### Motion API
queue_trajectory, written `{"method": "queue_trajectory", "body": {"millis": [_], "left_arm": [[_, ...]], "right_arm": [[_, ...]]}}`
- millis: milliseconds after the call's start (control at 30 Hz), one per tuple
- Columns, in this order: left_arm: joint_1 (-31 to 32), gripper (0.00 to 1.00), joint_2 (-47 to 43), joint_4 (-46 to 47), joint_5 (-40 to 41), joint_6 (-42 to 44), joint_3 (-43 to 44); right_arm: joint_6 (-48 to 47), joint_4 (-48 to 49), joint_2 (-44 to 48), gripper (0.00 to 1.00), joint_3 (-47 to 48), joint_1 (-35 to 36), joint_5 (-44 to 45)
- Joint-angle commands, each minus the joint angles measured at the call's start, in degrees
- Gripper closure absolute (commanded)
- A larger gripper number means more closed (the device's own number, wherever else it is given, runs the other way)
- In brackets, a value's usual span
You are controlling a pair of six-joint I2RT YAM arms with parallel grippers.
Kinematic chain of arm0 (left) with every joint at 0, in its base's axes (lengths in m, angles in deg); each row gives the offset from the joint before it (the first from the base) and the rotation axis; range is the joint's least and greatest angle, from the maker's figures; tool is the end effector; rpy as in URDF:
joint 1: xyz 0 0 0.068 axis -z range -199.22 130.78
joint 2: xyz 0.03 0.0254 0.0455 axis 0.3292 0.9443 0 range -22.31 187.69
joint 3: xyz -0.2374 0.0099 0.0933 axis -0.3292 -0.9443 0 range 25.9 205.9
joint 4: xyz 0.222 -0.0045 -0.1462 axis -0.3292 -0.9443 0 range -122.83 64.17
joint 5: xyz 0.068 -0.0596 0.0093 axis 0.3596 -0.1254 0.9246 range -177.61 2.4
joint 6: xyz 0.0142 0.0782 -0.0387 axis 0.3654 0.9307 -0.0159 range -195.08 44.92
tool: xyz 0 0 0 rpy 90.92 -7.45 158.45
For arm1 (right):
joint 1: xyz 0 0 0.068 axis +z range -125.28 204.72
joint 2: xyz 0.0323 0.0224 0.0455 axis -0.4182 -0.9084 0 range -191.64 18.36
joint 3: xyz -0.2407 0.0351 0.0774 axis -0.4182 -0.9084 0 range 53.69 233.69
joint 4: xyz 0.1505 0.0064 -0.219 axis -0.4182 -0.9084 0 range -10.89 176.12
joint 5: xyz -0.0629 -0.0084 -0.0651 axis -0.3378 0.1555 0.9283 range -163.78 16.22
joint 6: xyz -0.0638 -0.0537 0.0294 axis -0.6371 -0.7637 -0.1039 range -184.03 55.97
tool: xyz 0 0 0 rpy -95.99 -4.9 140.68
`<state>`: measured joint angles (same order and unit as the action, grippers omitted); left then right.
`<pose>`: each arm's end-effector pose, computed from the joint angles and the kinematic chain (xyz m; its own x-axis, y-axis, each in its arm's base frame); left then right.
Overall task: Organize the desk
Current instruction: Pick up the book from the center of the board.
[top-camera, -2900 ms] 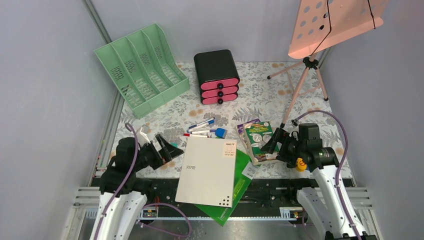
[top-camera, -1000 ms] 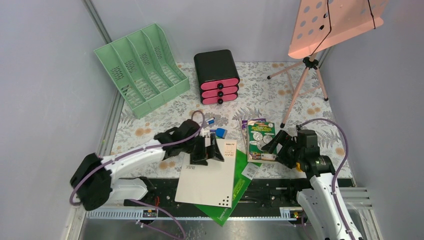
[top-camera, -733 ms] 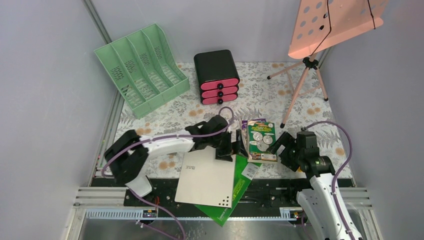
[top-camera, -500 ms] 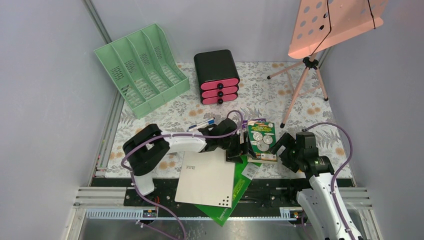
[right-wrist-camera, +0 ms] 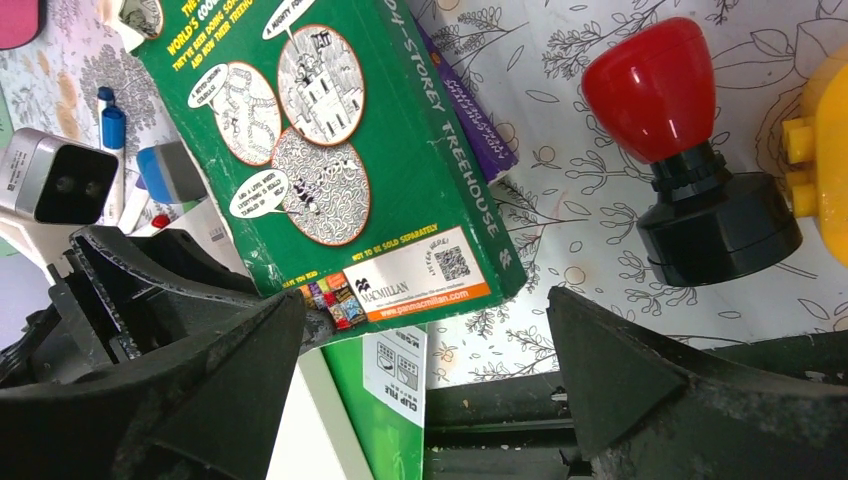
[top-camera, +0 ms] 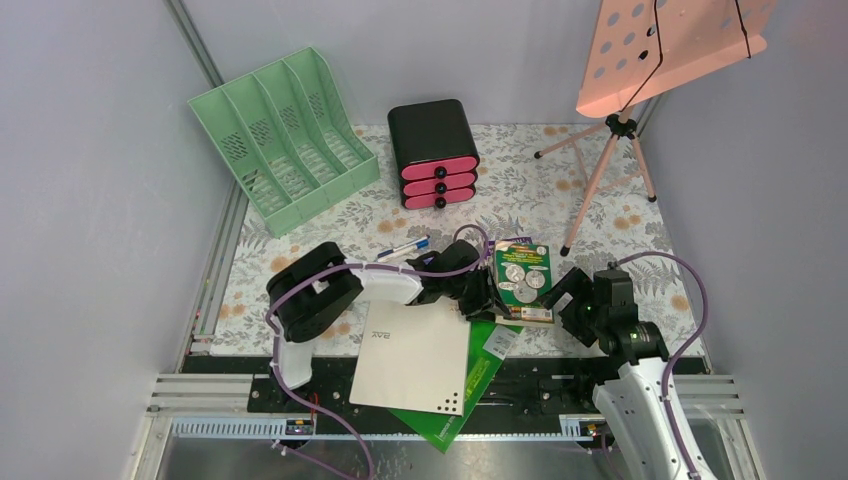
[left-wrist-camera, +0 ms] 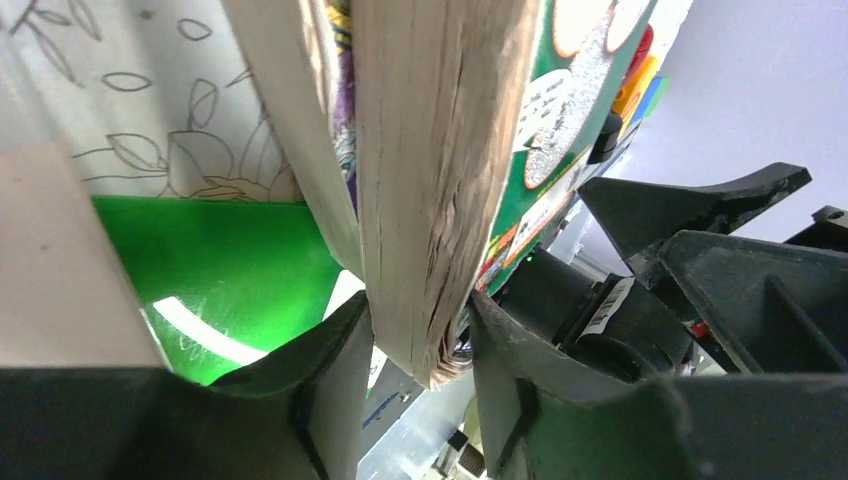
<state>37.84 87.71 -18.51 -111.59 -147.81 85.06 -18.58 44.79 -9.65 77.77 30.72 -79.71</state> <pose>0.1982 -0.3648 0.0883 -0.9964 -0.0665 0.0523 -0.0825 0.6262 -0.7753 0.1615 0.0251 0.1636 -0.6212 0.6475 -0.4415 0.3797 0.7415 0.5532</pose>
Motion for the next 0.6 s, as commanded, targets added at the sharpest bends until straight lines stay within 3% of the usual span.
{"method": "queue_trajectory", "body": {"millis": [0,233,300,333,567], "left_arm": [[0.0,0.67,-1.6,3.0,2.0,0.4,2.0],[0.0,0.80,-6.5,-6.9,2.7,6.6,6.0],[0.0,0.98,-8.3,-9.7,3.1,8.4,6.6],[0.0,1.00,-9.4,-10.8,3.5,9.1,6.5],[-0.5,1.00,-18.6,-14.0,4.0,12.8,4.0]], "right_arm": [[1.4,1.1,1.2,0.01,-0.2,0.3,-0.6],[-0.8,-0.1,0.3,0.01,2.3,0.2,-3.6],[-1.6,-0.4,-0.6,0.01,3.0,0.3,-4.9],[-2.0,-0.7,-0.9,0.01,3.3,0.3,-5.5],[-3.6,-1.8,-1.5,0.01,5.5,0.2,-10.0]]}}
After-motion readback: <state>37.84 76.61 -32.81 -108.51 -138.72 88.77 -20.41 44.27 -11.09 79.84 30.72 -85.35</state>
